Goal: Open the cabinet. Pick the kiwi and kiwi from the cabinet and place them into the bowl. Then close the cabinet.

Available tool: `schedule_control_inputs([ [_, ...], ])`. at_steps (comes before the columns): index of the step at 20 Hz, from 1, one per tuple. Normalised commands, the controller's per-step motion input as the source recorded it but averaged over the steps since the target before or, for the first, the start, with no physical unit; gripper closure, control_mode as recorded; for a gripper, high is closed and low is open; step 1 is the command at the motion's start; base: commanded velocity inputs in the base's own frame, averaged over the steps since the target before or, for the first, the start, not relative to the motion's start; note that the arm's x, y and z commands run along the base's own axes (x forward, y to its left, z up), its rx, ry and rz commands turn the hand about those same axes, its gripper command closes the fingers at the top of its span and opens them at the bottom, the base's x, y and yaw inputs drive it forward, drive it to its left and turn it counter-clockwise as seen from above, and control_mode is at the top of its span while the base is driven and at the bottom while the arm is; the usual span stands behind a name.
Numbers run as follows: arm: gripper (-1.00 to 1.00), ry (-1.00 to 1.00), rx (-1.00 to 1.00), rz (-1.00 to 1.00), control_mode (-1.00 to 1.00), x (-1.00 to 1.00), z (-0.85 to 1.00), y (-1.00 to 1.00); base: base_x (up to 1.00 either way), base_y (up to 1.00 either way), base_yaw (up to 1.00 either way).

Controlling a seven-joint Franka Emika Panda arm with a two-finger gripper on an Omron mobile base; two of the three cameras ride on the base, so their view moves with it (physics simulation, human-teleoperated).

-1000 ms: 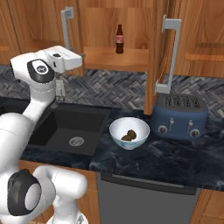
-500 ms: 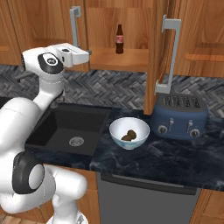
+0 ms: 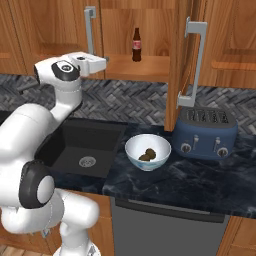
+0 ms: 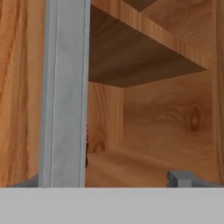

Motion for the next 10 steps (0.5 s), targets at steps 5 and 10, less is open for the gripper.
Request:
schedule_control_inputs([
  [5, -1.00, 0.00, 0.00, 0.00, -1.00, 0.07, -0.03, 0.00, 0.00, 0.00, 0.00],
  [10, -1.00, 0.00, 0.00, 0.05, -1.00, -0.42, 0.00, 0.47, 0.00, 0.00, 0.00],
])
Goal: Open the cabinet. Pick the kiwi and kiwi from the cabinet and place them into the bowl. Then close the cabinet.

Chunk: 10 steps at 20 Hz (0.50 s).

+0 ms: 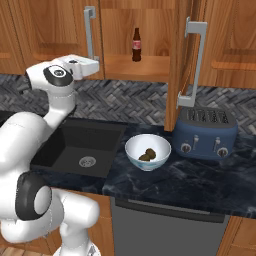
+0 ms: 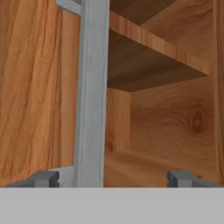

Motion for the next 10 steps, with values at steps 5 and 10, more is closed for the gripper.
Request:
schedule_control_inputs([
  [5, -1.00, 0.01, 0.05, 0.02, -1.00, -0.80, 0.09, 0.26, 0.00, 0.00, 0.00],
  [10, -1.00, 0.10, 0.30, -0.03, -1.00, -1.00, 0.74, -0.32, 0.00, 0.00, 0.00],
])
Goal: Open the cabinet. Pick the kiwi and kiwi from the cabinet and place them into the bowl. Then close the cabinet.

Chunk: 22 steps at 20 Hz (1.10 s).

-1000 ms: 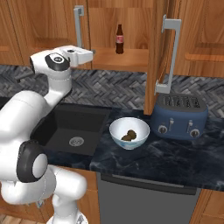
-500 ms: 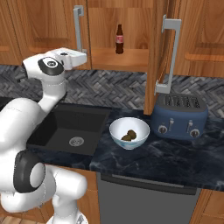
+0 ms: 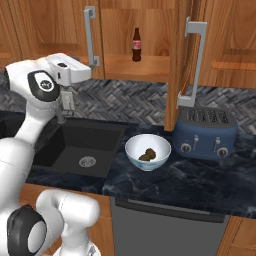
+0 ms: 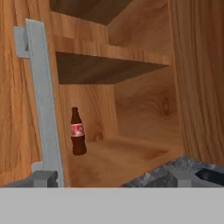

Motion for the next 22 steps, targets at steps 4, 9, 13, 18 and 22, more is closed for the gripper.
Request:
schedule_control_inputs([
  [4, -1.00, 0.27, 0.27, -0.15, -1.00, -1.00, 0.90, -0.40, 0.00, 0.00, 0.00],
  [9, -1.00, 0.18, 0.18, -0.10, -1.00, -1.00, 0.11, -0.46, 0.00, 0.00, 0.00],
  [13, -1.00, 0.09, 0.04, -0.03, -1.00, -0.89, -0.53, -0.23, 0.00, 0.00, 0.00],
  [18, -1.00, 0.01, -0.02, 0.00, -1.00, -0.09, -0.14, 0.00, 0.00, 0.00, 0.00],
  [22, -1.00, 0.20, -0.11, 0.00, -1.00, -0.73, -0.80, 0.01, 0.00, 0.00, 0.00],
])
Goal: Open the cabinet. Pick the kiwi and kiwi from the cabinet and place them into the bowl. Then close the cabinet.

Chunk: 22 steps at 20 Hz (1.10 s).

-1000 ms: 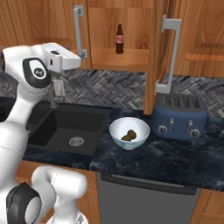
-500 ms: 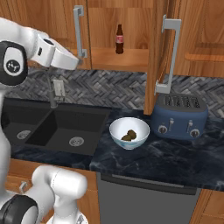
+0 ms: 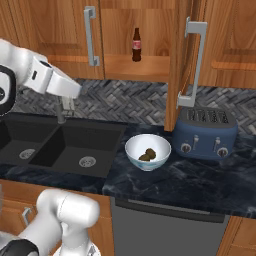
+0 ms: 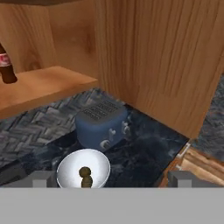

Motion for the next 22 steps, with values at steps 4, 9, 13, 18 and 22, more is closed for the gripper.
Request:
schedule_control_inputs([
  [4, -1.00, 0.18, -0.08, 0.00, -1.00, -0.95, -0.82, 0.00, 0.00, 0.00, 0.00],
  [9, -1.00, 0.11, 0.01, 0.00, -1.00, -0.96, -0.09, -0.13, 0.00, 0.00, 0.00],
  [13, -1.00, 0.00, 0.06, 0.04, -1.00, -0.93, 0.00, -0.64, 0.00, 0.00, 0.00],
  [18, -1.00, 0.00, 0.11, 0.06, -1.00, -0.74, 0.04, -0.79, 0.00, 0.00, 0.00],
  [22, -1.00, 0.01, 0.20, 0.06, -1.00, -0.70, 0.12, -0.87, 0.00, 0.00, 0.00],
])
